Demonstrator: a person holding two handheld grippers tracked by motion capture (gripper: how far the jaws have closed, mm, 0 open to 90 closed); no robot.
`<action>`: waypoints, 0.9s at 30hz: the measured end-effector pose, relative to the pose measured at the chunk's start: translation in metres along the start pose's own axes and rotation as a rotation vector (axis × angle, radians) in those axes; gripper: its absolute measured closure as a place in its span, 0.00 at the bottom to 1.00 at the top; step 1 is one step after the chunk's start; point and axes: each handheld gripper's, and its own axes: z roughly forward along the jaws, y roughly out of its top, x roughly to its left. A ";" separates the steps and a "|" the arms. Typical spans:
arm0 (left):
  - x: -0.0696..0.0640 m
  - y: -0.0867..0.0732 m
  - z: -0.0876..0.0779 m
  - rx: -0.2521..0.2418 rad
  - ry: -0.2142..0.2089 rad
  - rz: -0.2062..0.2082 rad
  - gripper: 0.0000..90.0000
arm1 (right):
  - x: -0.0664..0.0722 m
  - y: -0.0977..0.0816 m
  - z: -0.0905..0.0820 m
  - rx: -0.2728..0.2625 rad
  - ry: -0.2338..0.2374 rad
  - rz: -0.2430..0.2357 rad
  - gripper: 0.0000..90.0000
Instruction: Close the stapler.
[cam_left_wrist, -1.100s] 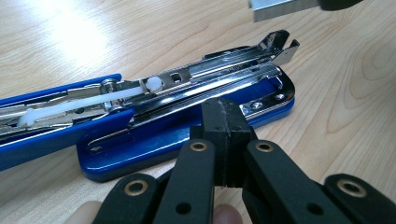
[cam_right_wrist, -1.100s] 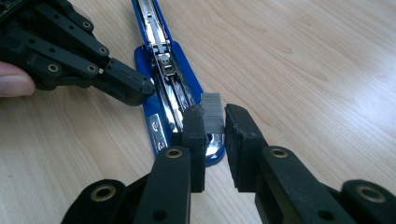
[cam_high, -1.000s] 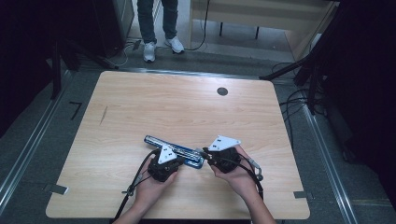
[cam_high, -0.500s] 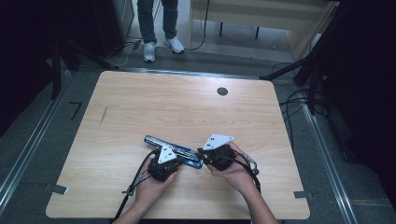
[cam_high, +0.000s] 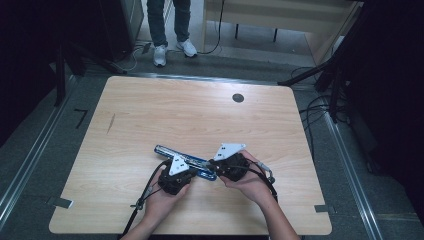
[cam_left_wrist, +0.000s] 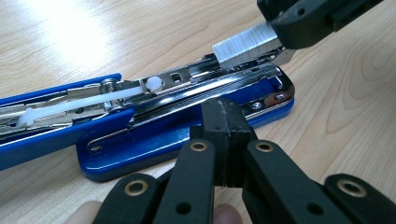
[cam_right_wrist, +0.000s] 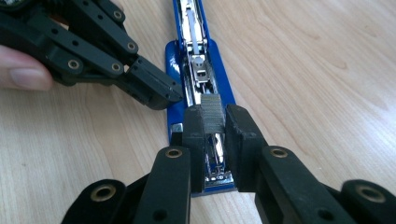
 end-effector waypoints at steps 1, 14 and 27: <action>0.000 0.000 0.000 0.000 0.000 0.000 1.00 | 0.000 0.000 0.000 0.000 0.009 0.001 0.89; 0.000 0.000 0.000 0.000 0.000 0.000 1.00 | -0.005 -0.002 0.003 0.002 0.035 0.017 0.89; 0.000 0.000 0.000 0.003 0.000 0.002 1.00 | -0.006 -0.002 0.009 0.021 0.037 0.014 0.89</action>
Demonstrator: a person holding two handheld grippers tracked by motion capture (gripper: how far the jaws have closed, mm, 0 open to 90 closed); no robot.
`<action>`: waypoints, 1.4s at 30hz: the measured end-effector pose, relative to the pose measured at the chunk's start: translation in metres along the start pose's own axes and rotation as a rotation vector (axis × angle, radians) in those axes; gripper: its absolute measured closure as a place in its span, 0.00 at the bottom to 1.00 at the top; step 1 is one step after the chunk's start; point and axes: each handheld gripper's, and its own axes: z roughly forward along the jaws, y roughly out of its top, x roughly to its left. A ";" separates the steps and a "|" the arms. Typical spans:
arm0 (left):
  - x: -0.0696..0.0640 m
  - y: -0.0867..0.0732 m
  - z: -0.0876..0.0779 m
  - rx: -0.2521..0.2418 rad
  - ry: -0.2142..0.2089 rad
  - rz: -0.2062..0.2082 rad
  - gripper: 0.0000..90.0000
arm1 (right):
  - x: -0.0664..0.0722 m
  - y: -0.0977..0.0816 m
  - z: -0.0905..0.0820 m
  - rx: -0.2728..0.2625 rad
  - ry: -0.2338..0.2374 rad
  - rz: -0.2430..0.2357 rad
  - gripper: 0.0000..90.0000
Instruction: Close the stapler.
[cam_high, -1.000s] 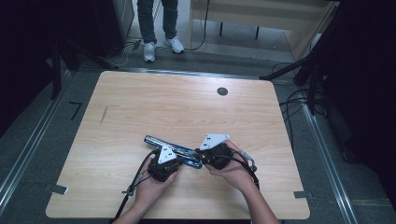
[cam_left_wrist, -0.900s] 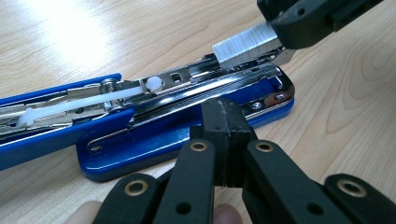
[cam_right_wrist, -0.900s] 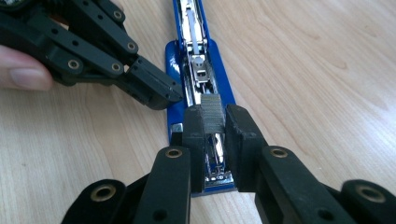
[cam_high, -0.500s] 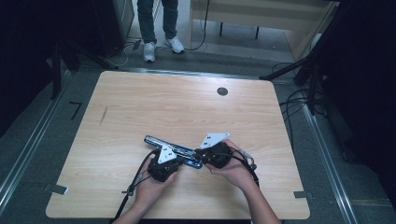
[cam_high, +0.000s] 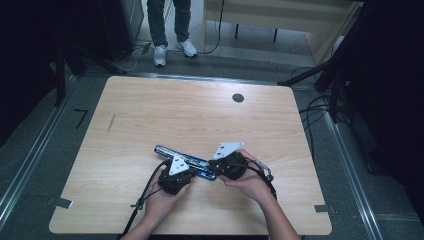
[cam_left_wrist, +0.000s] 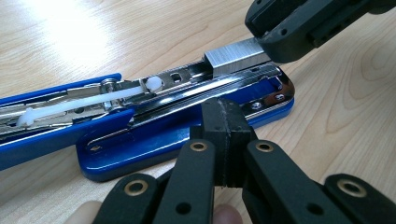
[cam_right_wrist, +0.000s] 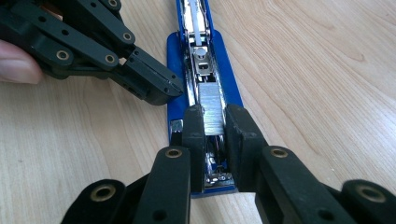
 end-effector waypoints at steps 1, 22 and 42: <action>0.000 0.000 0.000 0.000 0.000 0.000 1.00 | 0.000 0.000 0.001 0.001 0.001 0.001 0.89; 0.000 0.000 0.000 0.000 -0.001 -0.002 1.00 | -0.002 0.005 0.005 0.021 -0.004 -0.042 0.88; 0.000 0.000 0.000 0.000 0.000 -0.002 1.00 | -0.004 0.004 0.005 0.021 -0.008 -0.001 0.88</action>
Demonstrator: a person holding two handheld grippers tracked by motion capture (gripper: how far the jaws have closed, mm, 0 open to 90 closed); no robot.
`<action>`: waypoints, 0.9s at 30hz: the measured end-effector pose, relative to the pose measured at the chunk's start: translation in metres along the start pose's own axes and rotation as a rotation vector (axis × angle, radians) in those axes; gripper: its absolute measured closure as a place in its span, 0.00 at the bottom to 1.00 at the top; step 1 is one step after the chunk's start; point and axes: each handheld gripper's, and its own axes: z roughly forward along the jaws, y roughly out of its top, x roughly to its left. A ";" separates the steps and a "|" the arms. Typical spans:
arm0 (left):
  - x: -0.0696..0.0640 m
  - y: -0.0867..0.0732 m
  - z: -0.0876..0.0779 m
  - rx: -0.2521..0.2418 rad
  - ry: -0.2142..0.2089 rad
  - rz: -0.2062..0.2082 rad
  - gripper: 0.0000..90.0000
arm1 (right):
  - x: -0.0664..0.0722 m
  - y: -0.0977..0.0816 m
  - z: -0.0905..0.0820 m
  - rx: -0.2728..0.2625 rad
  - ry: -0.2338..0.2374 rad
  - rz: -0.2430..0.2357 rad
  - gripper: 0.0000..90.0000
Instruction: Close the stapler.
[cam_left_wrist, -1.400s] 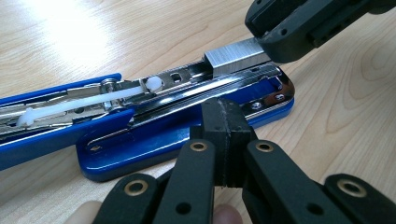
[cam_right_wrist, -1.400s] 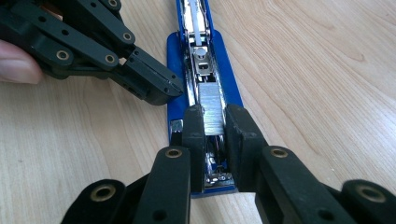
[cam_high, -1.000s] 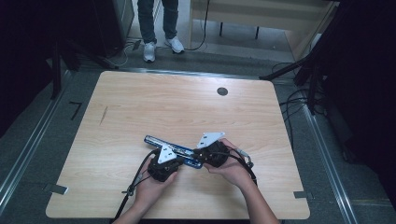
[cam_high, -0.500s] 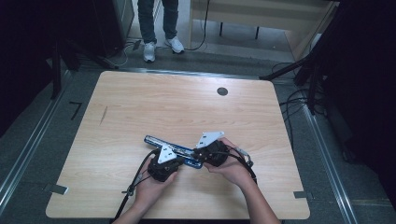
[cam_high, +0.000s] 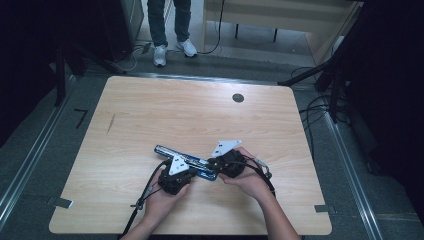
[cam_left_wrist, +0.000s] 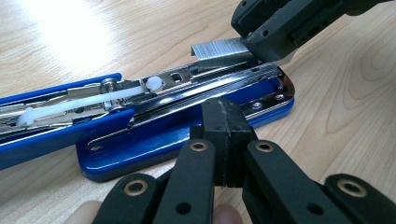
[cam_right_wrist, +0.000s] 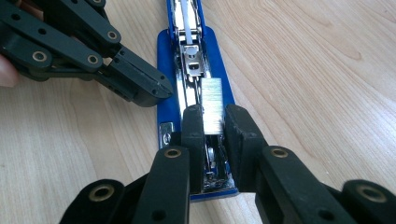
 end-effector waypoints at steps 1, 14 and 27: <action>0.000 0.000 0.000 0.000 -0.001 0.001 1.00 | 0.000 0.000 0.000 -0.006 0.009 -0.007 0.89; 0.000 0.000 0.000 -0.001 -0.003 -0.004 1.00 | 0.000 0.003 -0.003 -0.003 0.029 -0.023 0.89; 0.000 0.000 0.000 -0.001 -0.005 -0.005 1.00 | -0.003 0.004 -0.005 -0.016 0.062 -0.014 0.89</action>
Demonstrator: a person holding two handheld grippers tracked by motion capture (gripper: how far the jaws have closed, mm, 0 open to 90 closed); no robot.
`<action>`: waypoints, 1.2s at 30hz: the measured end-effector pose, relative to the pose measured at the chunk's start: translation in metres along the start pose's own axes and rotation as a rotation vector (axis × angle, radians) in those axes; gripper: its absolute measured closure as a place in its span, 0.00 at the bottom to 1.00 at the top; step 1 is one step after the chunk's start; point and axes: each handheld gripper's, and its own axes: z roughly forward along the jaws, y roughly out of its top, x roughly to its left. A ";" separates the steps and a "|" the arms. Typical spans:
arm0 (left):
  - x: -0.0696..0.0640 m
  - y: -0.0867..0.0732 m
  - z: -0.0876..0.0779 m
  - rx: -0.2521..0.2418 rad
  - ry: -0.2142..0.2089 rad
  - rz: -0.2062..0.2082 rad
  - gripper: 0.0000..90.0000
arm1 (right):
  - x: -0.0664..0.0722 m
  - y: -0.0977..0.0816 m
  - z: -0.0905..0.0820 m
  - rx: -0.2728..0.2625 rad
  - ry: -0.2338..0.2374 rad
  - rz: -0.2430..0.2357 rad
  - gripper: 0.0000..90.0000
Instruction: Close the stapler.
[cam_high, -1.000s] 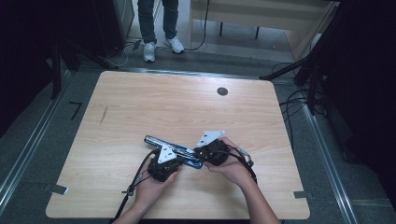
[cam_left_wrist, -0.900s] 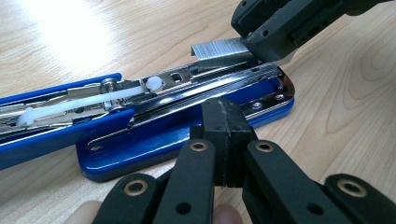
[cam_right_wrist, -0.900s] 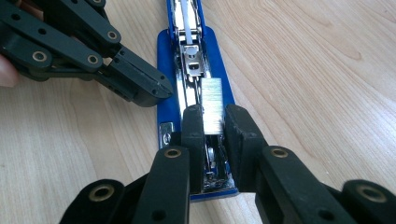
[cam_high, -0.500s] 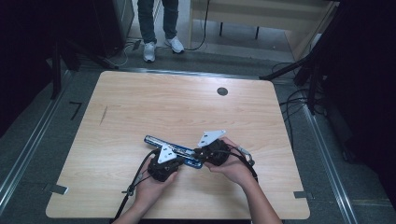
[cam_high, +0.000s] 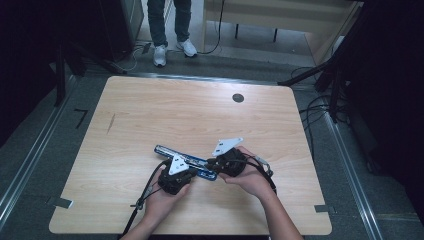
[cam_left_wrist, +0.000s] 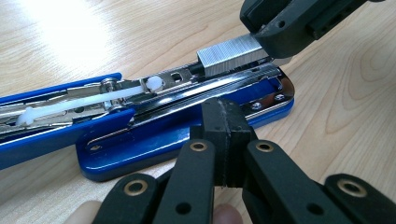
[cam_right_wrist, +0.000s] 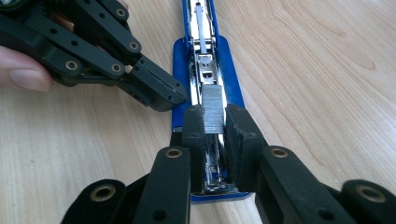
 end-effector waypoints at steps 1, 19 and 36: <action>0.000 0.000 0.000 0.000 -0.001 0.000 1.00 | 0.000 0.000 0.000 -0.001 0.003 0.002 0.89; 0.000 0.000 0.000 0.000 0.001 -0.001 1.00 | -0.002 0.000 0.004 0.021 0.000 0.013 0.88; 0.000 0.000 0.000 0.000 0.000 -0.001 1.00 | -0.003 -0.001 0.006 0.025 -0.013 0.017 0.87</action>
